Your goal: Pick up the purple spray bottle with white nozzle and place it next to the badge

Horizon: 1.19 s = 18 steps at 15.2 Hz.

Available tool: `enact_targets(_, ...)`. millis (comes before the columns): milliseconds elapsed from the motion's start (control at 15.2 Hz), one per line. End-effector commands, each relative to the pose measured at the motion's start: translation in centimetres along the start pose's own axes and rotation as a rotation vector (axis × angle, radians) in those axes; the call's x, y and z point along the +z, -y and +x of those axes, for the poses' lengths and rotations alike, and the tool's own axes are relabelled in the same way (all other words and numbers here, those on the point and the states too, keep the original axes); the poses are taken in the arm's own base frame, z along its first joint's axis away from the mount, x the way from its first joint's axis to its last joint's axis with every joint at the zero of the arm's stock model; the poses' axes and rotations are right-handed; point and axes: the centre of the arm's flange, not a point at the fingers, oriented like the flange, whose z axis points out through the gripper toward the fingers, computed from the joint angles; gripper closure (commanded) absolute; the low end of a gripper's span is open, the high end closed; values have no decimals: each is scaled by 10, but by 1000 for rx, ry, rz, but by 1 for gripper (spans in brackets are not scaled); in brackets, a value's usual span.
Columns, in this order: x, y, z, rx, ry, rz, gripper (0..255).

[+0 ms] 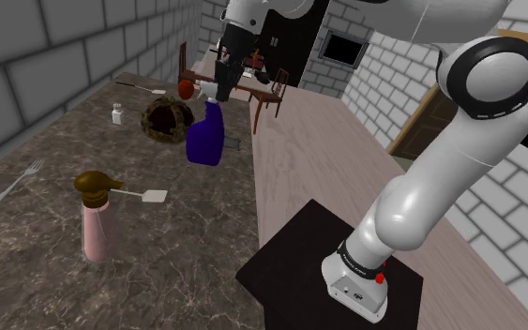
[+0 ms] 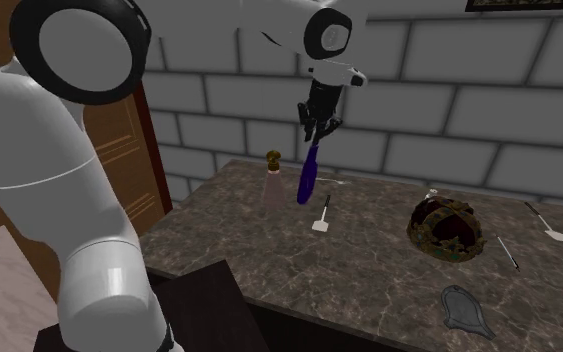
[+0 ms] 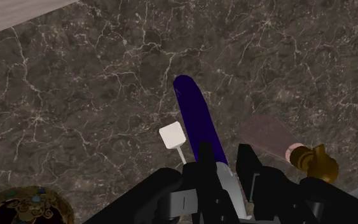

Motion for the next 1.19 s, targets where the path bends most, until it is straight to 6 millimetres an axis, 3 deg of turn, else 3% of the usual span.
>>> enact_targets(0,3,-28,0,-2,0,0,255)
enact_targets(1122,30,-251,-6,-2,0,0,255)
